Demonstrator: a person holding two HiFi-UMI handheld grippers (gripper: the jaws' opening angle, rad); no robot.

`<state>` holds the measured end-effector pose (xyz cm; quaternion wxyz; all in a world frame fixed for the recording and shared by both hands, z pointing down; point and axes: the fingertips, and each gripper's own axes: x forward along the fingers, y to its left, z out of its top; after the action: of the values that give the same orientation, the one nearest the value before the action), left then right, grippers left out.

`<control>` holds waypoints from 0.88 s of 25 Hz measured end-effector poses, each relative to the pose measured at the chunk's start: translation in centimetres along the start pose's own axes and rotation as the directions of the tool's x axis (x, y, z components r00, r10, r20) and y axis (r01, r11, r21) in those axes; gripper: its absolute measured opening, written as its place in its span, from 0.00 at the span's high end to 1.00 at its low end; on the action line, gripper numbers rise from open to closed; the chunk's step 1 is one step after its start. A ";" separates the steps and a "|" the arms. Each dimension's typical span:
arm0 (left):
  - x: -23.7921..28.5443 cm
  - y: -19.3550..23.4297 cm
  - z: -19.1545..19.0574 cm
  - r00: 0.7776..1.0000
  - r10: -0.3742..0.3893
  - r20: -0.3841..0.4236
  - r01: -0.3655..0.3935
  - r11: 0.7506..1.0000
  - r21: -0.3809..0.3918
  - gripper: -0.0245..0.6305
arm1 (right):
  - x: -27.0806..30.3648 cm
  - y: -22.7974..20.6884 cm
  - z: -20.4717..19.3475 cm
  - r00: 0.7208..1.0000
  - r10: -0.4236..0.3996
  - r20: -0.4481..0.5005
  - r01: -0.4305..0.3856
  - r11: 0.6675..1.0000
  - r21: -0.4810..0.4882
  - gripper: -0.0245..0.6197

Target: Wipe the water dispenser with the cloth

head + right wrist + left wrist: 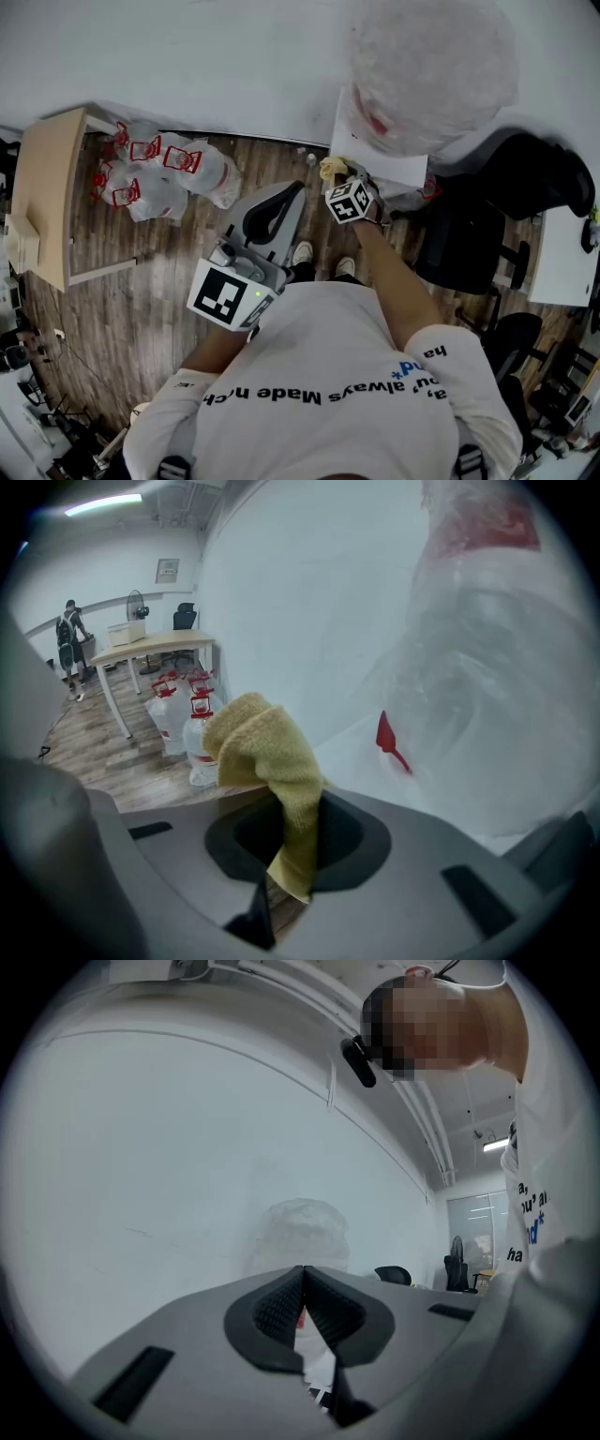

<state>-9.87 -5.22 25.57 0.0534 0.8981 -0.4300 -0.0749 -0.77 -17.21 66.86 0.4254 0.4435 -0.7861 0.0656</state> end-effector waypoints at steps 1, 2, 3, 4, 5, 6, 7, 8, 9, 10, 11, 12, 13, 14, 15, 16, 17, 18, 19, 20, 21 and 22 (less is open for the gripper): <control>0.0 0.0 0.1 1.000 -0.001 0.002 0.001 1.000 0.001 0.93 | 0.0 0.0 0.0 1.000 0.005 -0.002 -0.004 1.000 0.002 0.87; 0.0 0.0 0.1 1.000 -0.002 0.004 0.002 1.000 0.002 0.93 | 0.0 0.0 0.0 1.000 0.012 -0.003 -0.012 1.000 0.008 0.87; 0.0 0.0 0.2 1.000 -0.003 0.005 0.003 1.000 0.003 0.93 | 0.0 -0.1 0.1 1.000 0.021 -0.003 -0.021 1.000 0.017 0.87; 0.0 -0.1 0.3 1.000 -0.004 0.006 0.004 1.000 0.004 0.93 | -0.2 -0.3 0.3 1.000 0.024 0.001 -0.024 0.999 0.024 0.87; 0.0 -0.1 0.3 1.000 -0.006 0.006 0.006 1.000 0.005 0.93 | -0.4 -0.6 0.5 1.000 0.018 0.009 -0.018 1.000 0.025 0.86; 0.0 -0.2 0.4 1.000 -0.008 0.006 0.008 1.000 0.006 0.93 | -0.7 -1.2 0.8 1.000 0.000 0.022 0.000 1.000 0.021 0.86; 0.1 -0.3 0.4 1.000 -0.010 0.007 0.010 1.000 0.007 0.93 | -1.1 -1.8 1.2 0.999 -0.023 0.038 0.022 1.000 0.018 0.86; 0.2 -0.4 0.4 1.000 -0.012 0.008 0.012 1.000 0.007 0.93 | -1.5 -2.5 1.6 0.998 -0.045 0.054 0.044 0.999 0.016 0.86; 0.4 -0.5 0.4 1.000 -0.015 0.010 0.015 1.000 0.007 0.93 | -1.8 -3.1 1.9 0.996 -0.064 0.068 0.063 0.998 0.015 0.86; 0.5 -0.7 0.4 1.000 -0.019 0.010 0.019 1.000 0.006 0.93 | -2.1 -3.7 2.1 0.994 -0.081 0.077 0.080 0.997 0.012 0.86; 0.6 -0.8 0.4 1.000 -0.023 0.010 0.023 1.000 0.004 0.93 | -2.3 -4.2 2.2 0.992 -0.094 0.081 0.093 0.996 0.010 0.86; 0.7 -1.0 0.3 1.000 -0.028 0.010 0.028 1.000 0.004 0.93 | -2.4 -4.8 2.1 0.991 -0.104 0.081 0.104 0.995 0.010 0.86; 0.8 -1.1 0.3 0.999 -0.032 0.010 0.032 0.999 0.003 0.93 | -2.5 -5.2 2.0 0.990 -0.113 0.078 0.112 0.994 0.013 0.86; 0.9 -1.2 0.2 0.999 -0.035 0.009 0.035 0.999 0.004 0.93 | -2.5 -5.7 1.7 0.990 -0.121 0.073 0.120 0.993 0.018 0.86; 1.0 -1.3 0.2 0.999 -0.038 0.009 0.038 0.999 0.005 0.93 | -2.5 -6.2 1.3 0.990 -0.128 0.067 0.127 0.992 0.023 0.86; 1.1 -1.4 0.2 0.999 -0.040 0.009 0.040 0.999 0.006 0.93 | -2.5 -6.6 0.9 0.989 -0.135 0.061 0.134 0.991 0.027 0.86; 1.1 -1.5 0.2 0.999 -0.041 0.009 0.041 0.999 0.006 0.93 | -2.6 -7.0 0.5 0.988 -0.142 0.053 0.140 0.990 0.031 0.86; 1.2 -1.5 0.2 0.999 -0.043 0.009 0.043 0.999 0.005 0.93 | -2.6 -7.4 0.1 0.988 -0.148 0.045 0.147 0.989 0.032 0.86; 1.2 -1.6 0.2 0.999 -0.044 0.007 0.044 0.999 0.005 0.93 | -2.6 -7.8 -0.3 0.987 -0.154 0.037 0.153 0.988 0.032 0.86; 1.3 -1.7 0.2 0.999 -0.045 0.006 0.045 0.999 0.005 0.93 | -2.5 -8.2 -0.7 0.987 -0.160 0.028 0.159 0.987 0.031 0.86; 1.3 -1.7 0.1 0.999 -0.046 0.003 0.046 0.999 0.005 0.93 | -2.5 -8.5 -1.1 0.986 -0.164 0.019 0.163 0.986 0.030 0.86; 1.4 -1.8 0.0 0.999 -0.048 0.000 0.048 0.999 0.005 0.93 | -2.3 -8.8 -1.5 0.986 -0.167 0.011 0.167 0.986 0.027 0.86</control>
<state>-7.64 -5.22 25.13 0.0492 0.9082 -0.4087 -0.0752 7.32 -20.24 63.72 0.4182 0.5137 -0.7482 0.0370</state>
